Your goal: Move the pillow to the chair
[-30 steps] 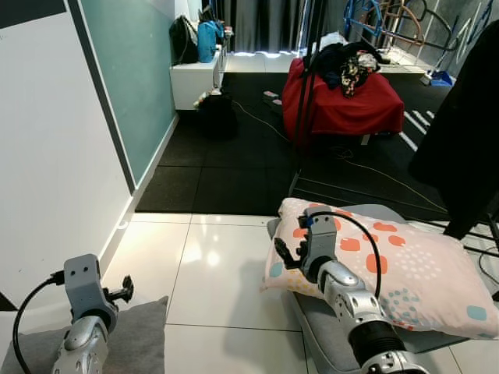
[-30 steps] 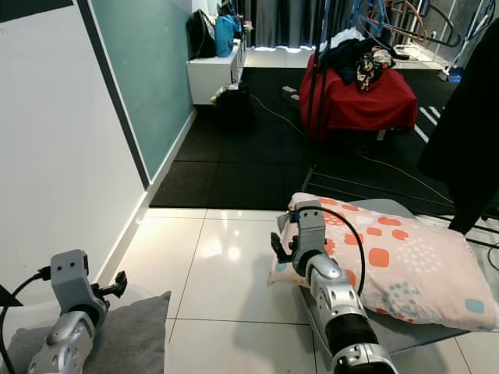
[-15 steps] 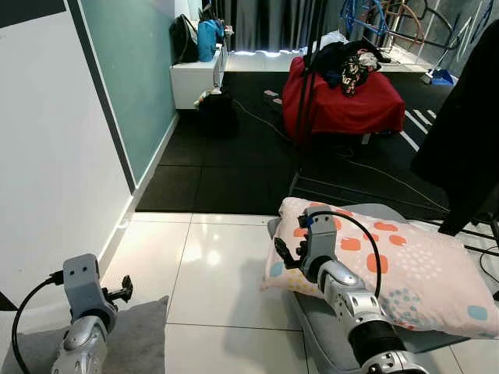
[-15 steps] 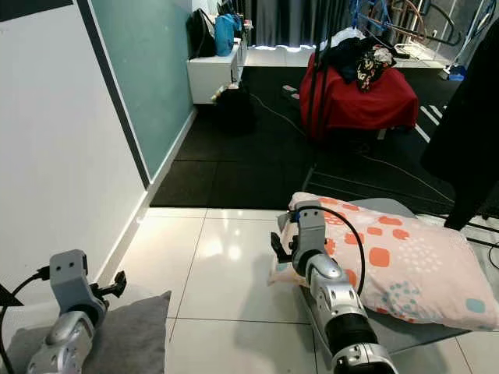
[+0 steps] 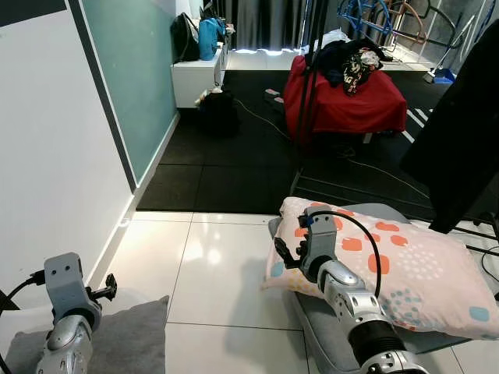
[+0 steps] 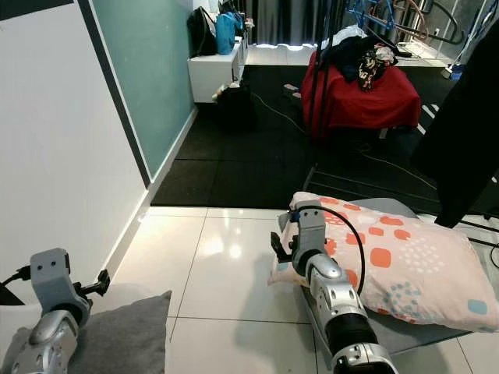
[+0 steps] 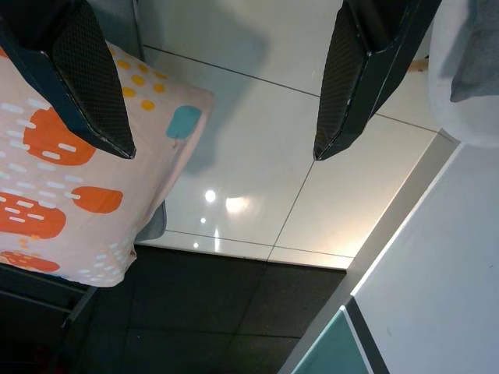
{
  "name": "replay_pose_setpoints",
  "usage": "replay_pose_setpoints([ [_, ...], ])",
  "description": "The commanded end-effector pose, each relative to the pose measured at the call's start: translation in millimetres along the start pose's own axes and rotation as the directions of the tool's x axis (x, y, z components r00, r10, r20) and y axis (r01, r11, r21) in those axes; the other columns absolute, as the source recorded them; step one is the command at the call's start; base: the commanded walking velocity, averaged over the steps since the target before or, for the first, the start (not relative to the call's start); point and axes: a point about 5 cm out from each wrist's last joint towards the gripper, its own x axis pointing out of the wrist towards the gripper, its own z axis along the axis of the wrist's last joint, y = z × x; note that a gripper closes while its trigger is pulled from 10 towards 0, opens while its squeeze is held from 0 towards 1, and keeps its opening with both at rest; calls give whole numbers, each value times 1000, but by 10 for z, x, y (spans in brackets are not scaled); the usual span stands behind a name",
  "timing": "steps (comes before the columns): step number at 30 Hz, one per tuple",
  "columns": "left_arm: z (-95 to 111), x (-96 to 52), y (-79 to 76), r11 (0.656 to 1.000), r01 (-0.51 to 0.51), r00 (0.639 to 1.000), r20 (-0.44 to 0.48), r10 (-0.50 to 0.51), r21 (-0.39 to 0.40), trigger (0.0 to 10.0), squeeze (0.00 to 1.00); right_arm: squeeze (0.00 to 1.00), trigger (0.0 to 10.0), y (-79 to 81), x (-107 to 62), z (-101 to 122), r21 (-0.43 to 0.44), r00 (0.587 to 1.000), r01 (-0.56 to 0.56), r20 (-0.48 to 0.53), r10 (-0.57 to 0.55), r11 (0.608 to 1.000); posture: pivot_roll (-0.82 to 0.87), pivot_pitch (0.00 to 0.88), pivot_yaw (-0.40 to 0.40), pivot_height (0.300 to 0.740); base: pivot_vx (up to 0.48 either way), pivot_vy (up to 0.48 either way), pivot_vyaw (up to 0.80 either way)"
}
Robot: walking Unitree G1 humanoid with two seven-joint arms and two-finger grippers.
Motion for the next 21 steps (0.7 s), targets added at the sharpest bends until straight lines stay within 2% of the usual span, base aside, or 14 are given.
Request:
replay_pose_setpoints([
  [1,-9,3,85,1000,-26,1000,-8,26,-1,10000,0,0,10000,23,11,26,23,1000,-4,5,4,1000,-111,63,4,740,0,0,0],
  [13,-31,9,25,1000,-4,1000,-19,4,6,10000,0,0,10000,24,3,12,21,1000,-4,4,4,1000,-111,56,4,740,0,0,0],
  [16,-4,16,63,1000,-13,1000,-12,13,7,10000,0,0,10000,25,3,13,20,1000,-5,4,5,1000,-112,56,5,740,0,0,0],
  [19,131,55,289,998,-68,998,17,67,18,10000,0,0,10000,37,5,8,20,1000,-7,4,7,1000,-109,48,6,740,0,0,0],
  [21,131,55,289,998,-68,998,17,67,18,10000,0,0,10000,37,5,8,20,1000,-7,4,7,1000,-109,48,6,740,0,0,0],
])
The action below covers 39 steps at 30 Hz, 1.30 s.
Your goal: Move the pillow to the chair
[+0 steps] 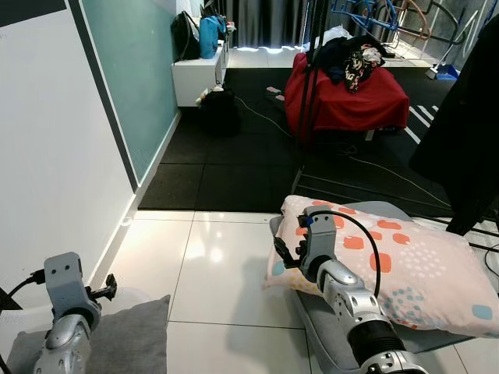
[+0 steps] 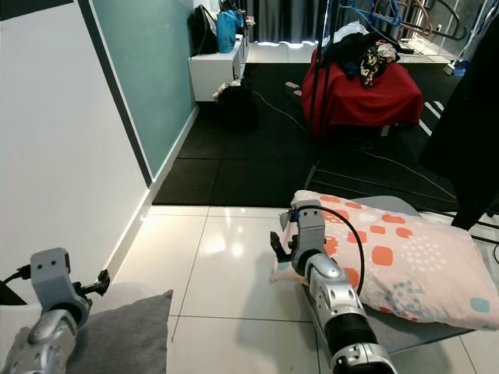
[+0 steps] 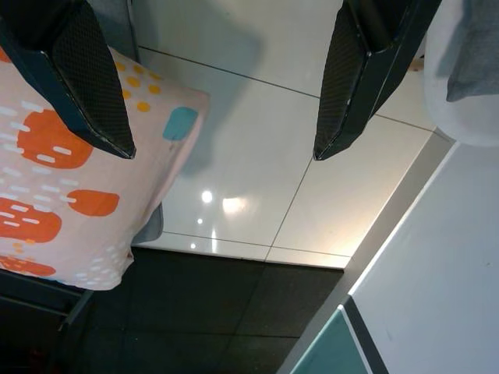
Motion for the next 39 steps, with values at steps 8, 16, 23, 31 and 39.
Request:
replay_pose_setpoints([
  [8,96,34,161,999,-35,999,20,35,1,10000,0,0,10000,32,7,2,22,1000,-5,1,5,1000,-101,43,7,740,0,0,0],
  [16,-61,-11,-108,1000,29,999,-14,-29,-10,10000,0,0,10000,26,2,7,25,1000,-3,3,3,1000,-112,54,12,740,0,0,0],
  [23,-106,-25,-235,998,64,998,-23,-65,-18,10000,0,0,10000,18,-3,8,24,1000,-1,3,1,1000,-114,59,12,740,0,0,0],
  [31,-133,-40,-289,996,80,996,-30,-81,-24,10000,0,0,10000,12,-4,8,23,1000,-2,0,2,1000,-113,60,10,740,0,0,0],
  [39,-130,-41,-297,996,82,996,-27,-82,-24,10000,0,0,10000,14,-2,3,21,1000,-3,-1,3,1000,-111,56,7,740,0,0,0],
])
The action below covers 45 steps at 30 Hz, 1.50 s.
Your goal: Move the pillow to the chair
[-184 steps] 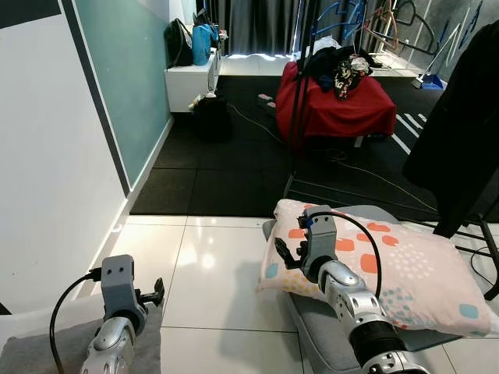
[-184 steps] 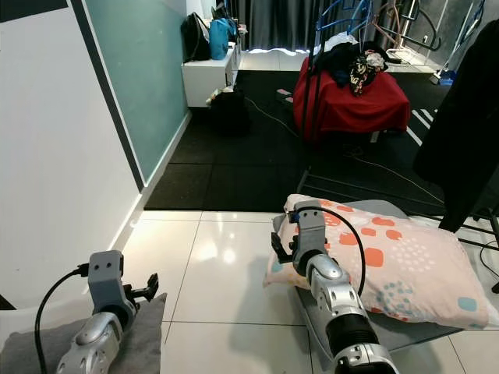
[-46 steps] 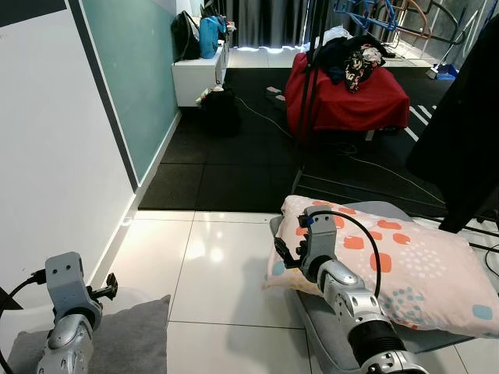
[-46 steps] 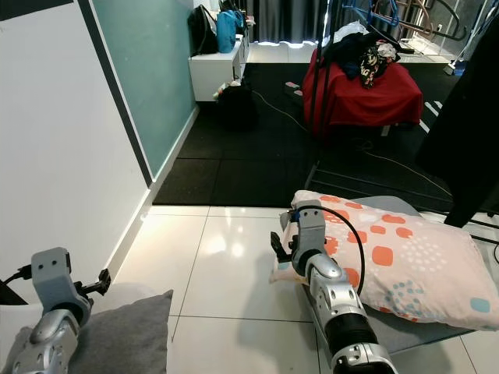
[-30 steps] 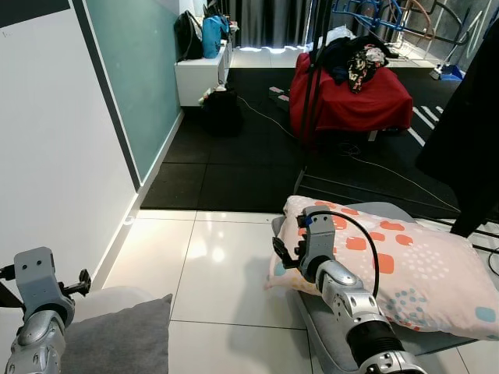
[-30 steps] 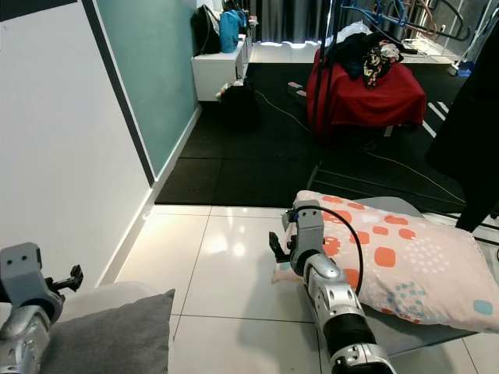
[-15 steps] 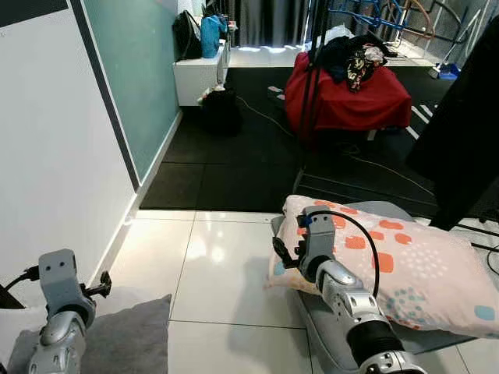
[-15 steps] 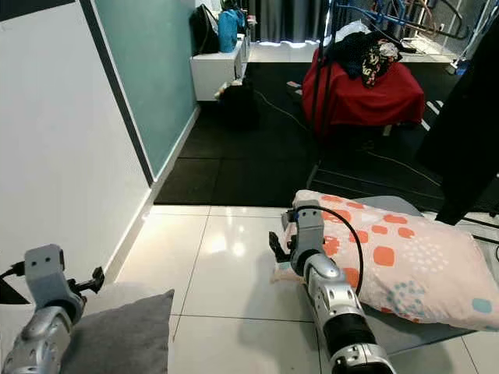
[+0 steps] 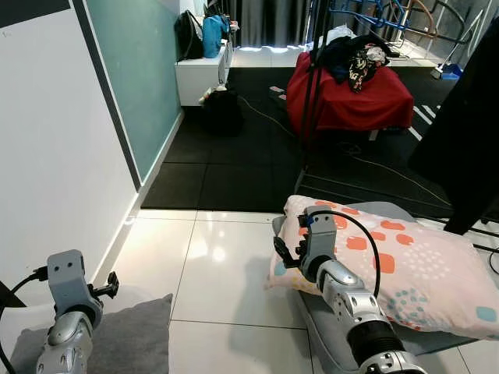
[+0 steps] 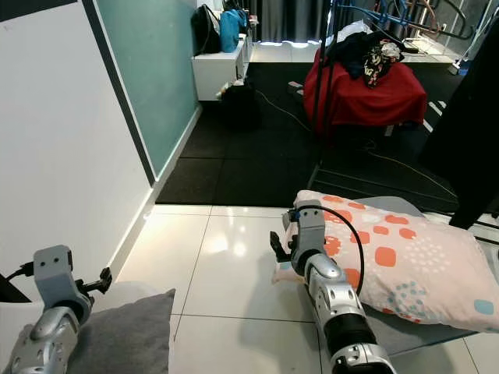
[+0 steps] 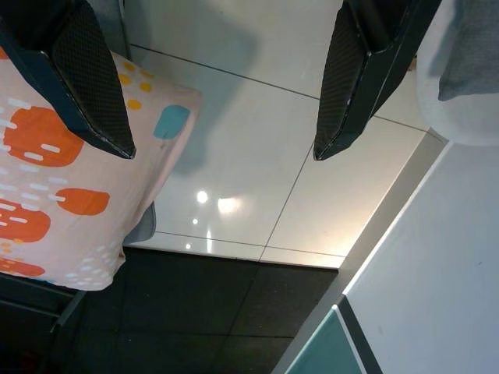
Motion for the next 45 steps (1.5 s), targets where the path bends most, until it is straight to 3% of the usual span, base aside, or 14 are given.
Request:
replay_pose_setpoints([
  [1,-20,-10,-28,1000,6,1000,-1,-6,-6,10000,0,0,10000,17,-1,-1,10,1000,-7,-3,7,1000,-110,53,7,740,0,0,0],
  [45,-20,-13,-128,999,26,1000,0,-26,-22,10000,0,0,10000,9,-10,1,11,1000,-8,-5,8,1000,-120,61,5,740,0,0,0],
])
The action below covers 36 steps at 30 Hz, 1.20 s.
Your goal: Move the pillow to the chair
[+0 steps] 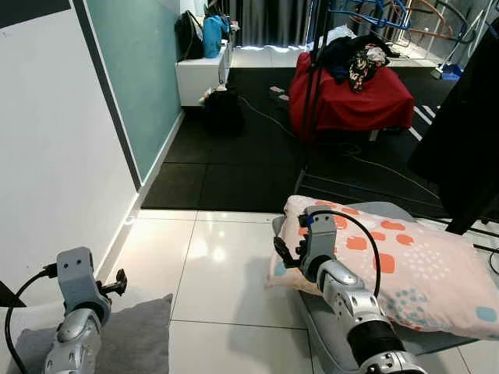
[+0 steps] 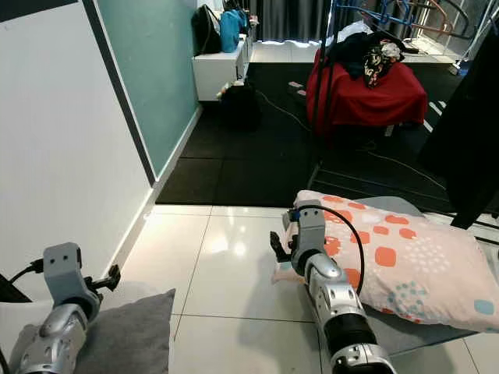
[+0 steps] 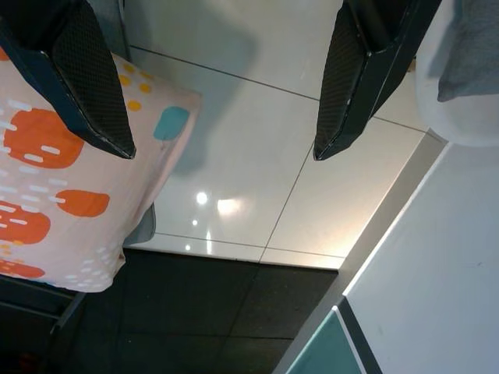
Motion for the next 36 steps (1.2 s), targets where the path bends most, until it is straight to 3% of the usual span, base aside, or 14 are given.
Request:
replay_pose_setpoints([
  [1,-12,-18,3,1000,-6,1000,-1,6,-11,10000,0,0,10000,12,-7,1,8,1000,-8,1,8,1000,-120,61,5,740,0,0,0],
  [20,-19,-12,-8,1000,-4,1000,-2,4,-17,10000,0,0,10000,12,-8,-7,7,1000,-9,-2,9,1000,-121,48,1,740,0,0,0],
  [31,-186,-44,-78,1000,15,999,-47,-15,-8,10000,0,0,10000,2,-9,-23,14,1000,-8,-9,8,1000,-119,42,-1,740,0,0,0],
  [34,-258,-81,-133,999,32,997,-64,-32,1,10000,0,0,10000,-97,-32,-54,8,1000,19,-16,-19,1000,-111,44,-5,740,0,0,0],
  [36,-377,-161,-209,998,63,994,-93,-62,9,10000,0,0,10000,-277,-114,-202,-16,996,63,-60,-64,998,-112,50,-7,740,0,0,0],
])
